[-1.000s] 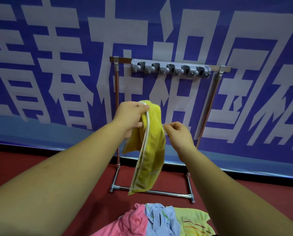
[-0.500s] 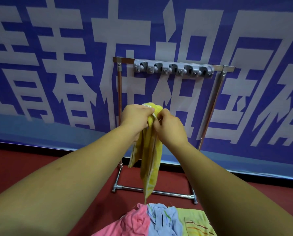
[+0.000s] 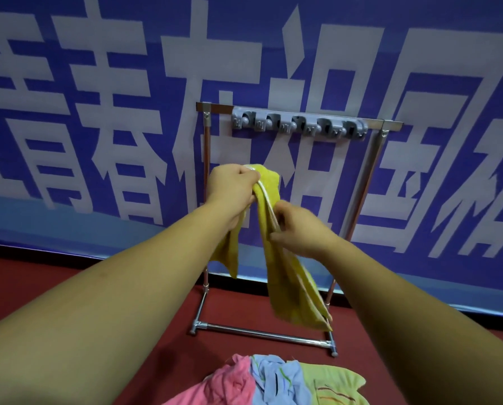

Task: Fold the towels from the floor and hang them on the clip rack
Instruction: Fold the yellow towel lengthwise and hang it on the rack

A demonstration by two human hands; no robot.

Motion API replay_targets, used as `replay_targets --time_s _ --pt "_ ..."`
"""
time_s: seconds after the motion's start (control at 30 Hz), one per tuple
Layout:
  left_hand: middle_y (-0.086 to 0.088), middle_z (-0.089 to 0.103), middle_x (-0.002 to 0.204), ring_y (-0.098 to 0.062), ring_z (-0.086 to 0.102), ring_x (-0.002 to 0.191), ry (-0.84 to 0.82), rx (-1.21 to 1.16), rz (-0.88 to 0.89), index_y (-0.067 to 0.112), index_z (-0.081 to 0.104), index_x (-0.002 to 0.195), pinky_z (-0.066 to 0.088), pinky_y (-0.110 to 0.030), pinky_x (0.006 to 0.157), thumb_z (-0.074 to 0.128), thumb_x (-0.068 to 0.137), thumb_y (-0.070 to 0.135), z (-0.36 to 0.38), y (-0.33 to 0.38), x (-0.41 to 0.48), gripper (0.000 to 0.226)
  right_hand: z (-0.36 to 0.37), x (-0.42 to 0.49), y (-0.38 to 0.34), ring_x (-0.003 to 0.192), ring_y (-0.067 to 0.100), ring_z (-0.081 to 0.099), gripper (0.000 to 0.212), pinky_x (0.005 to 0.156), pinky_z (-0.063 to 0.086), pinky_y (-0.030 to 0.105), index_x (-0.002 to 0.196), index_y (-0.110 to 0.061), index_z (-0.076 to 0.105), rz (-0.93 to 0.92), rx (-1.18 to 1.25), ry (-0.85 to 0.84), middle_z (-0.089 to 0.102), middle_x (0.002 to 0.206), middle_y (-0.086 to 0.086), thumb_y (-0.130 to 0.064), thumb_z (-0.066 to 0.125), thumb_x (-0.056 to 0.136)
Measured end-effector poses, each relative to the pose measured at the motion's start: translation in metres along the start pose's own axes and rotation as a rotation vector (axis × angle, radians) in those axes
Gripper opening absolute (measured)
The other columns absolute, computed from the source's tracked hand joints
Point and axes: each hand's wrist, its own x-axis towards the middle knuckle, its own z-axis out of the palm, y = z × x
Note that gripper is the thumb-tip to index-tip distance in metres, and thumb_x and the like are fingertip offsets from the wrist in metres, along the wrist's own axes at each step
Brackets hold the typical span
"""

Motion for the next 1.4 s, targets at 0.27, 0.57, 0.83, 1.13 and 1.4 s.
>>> replay_targets --time_s 0.27,0.57,0.83,1.13,1.4 --pt "-0.018 0.061 0.084 -0.03 0.063 0.079 -0.249 0.003 0.063 0.006 0.07 0.089 0.059 -0.032 0.064 0.072 0.1 0.011 -0.003 0.01 -0.007 0.012 -0.015 0.012 0.024 0.101 0.027 0.071 0.046 0.095 0.06 0.05 0.115 -0.013 0.065 0.257 0.678 0.147 0.071 0.107 0.007 -0.054 0.068 0.095" --pt "-0.02 0.067 0.096 -0.032 0.063 0.087 -0.309 -0.06 0.11 0.008 0.073 0.096 0.055 -0.039 0.074 0.071 0.1 0.013 -0.029 0.02 -0.005 0.006 0.015 0.006 0.012 0.114 0.031 0.073 0.047 0.111 0.052 0.053 0.133 -0.003 0.067 0.205 1.183 -0.127 0.077 0.122 0.014 -0.03 0.075 0.096" --pt "-0.019 0.066 0.097 -0.032 0.063 0.09 -0.223 -0.06 0.062 0.007 0.072 0.098 0.056 -0.042 0.079 0.072 0.099 0.013 -0.043 0.015 0.007 0.006 0.012 0.009 0.005 0.105 0.032 0.078 0.027 0.099 0.06 0.056 0.12 -0.013 0.073 0.227 0.991 -0.085 0.08 0.111 0.01 -0.012 0.077 0.093" --pt "-0.016 0.073 0.112 -0.028 0.072 0.089 -0.23 -0.159 -0.203 0.016 0.046 0.14 0.061 -0.04 0.07 0.088 0.087 0.033 -0.038 0.008 0.0 0.07 -0.008 0.016 -0.013 0.108 0.035 0.077 0.029 0.092 0.063 0.048 0.127 -0.006 0.07 0.217 1.301 -0.032 0.078 0.116 0.018 -0.001 0.065 0.099" --pt "-0.017 0.079 0.12 -0.032 0.077 0.113 -0.621 -0.031 -0.379 0.003 0.071 0.131 0.059 -0.05 0.103 0.074 0.098 0.026 -0.043 -0.026 -0.03 0.041 -0.008 0.022 -0.008 0.084 0.033 0.079 0.032 0.062 0.065 0.042 0.126 0.004 0.066 0.422 1.431 0.091 0.077 0.103 0.023 0.011 0.055 0.097"
